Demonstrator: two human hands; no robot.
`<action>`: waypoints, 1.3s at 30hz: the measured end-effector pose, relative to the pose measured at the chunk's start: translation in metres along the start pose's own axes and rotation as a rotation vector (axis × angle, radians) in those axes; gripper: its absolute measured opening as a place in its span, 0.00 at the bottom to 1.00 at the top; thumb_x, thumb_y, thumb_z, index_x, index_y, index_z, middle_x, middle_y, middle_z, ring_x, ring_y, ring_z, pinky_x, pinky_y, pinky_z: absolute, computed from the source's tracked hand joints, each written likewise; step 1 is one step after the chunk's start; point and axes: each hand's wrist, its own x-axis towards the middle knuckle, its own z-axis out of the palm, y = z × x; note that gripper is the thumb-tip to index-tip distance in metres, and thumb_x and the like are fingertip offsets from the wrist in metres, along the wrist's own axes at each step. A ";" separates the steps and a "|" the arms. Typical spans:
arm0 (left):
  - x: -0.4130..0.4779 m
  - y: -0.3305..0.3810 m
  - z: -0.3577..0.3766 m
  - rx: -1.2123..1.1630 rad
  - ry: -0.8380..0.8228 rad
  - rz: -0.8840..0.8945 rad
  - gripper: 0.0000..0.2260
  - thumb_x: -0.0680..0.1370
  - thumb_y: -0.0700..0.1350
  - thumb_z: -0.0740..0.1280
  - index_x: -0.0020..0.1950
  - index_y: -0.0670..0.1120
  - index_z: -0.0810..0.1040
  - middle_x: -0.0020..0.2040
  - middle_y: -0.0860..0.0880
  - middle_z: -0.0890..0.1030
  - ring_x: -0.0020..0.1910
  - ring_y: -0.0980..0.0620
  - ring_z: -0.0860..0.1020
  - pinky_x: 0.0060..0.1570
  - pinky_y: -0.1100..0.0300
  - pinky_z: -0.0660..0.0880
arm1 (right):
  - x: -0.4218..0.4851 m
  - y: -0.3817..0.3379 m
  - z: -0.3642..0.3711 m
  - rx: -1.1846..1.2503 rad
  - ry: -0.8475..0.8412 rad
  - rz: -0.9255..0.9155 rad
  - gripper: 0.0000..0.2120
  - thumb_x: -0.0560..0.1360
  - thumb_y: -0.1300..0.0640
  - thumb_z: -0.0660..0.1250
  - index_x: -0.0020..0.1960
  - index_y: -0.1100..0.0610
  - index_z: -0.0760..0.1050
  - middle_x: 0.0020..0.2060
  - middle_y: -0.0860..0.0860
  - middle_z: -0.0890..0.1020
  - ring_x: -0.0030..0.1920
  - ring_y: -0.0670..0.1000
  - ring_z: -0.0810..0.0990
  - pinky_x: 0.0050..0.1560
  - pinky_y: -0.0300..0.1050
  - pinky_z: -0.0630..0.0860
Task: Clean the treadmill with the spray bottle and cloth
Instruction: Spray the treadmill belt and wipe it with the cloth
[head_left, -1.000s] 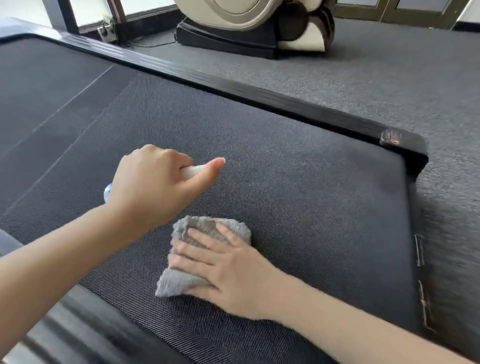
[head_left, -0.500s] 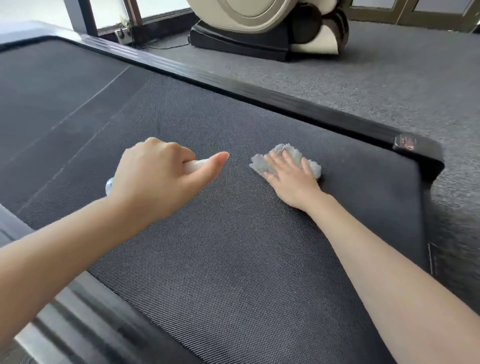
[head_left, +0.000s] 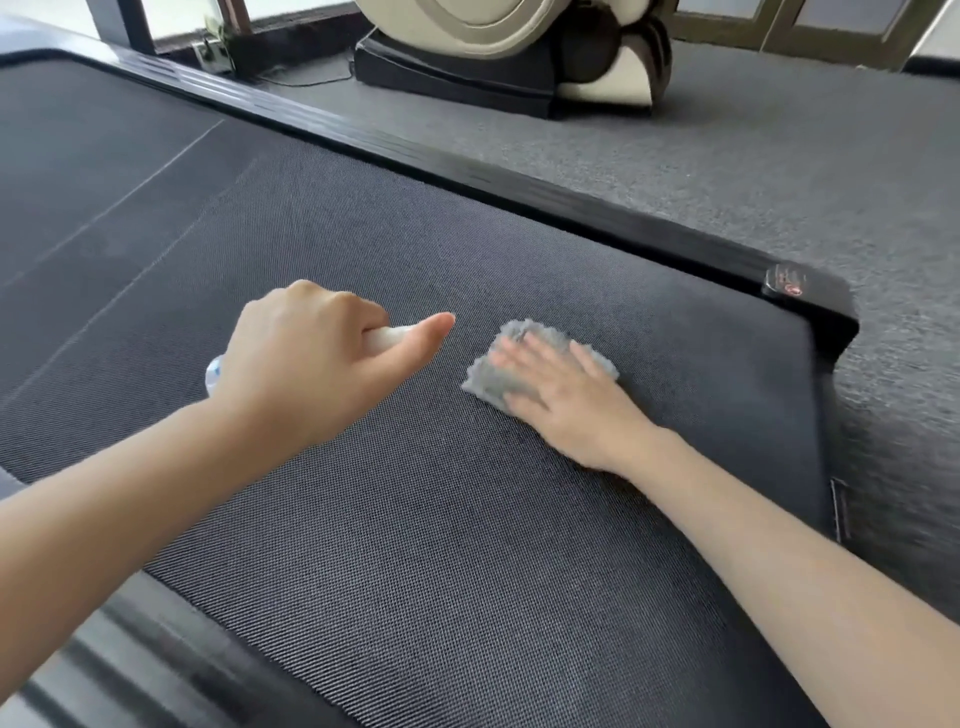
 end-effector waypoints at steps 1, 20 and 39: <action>-0.001 -0.002 -0.001 0.004 0.002 -0.005 0.31 0.71 0.71 0.47 0.23 0.47 0.55 0.19 0.52 0.60 0.21 0.52 0.61 0.27 0.60 0.58 | 0.016 0.009 -0.007 0.006 0.003 0.060 0.25 0.82 0.42 0.45 0.77 0.44 0.44 0.76 0.41 0.45 0.75 0.42 0.39 0.75 0.51 0.34; -0.004 0.011 -0.015 -0.014 0.049 0.045 0.32 0.72 0.71 0.47 0.24 0.45 0.56 0.19 0.50 0.60 0.21 0.51 0.62 0.26 0.60 0.58 | -0.082 -0.072 0.024 -0.007 0.015 -0.288 0.26 0.80 0.40 0.45 0.77 0.42 0.46 0.76 0.38 0.47 0.75 0.40 0.38 0.74 0.50 0.34; -0.022 -0.004 -0.014 0.028 -0.014 0.017 0.31 0.70 0.73 0.46 0.23 0.47 0.55 0.20 0.52 0.60 0.20 0.53 0.61 0.27 0.59 0.63 | -0.037 -0.042 0.013 0.116 0.056 -0.141 0.26 0.80 0.41 0.47 0.76 0.42 0.45 0.73 0.35 0.41 0.71 0.35 0.31 0.74 0.49 0.31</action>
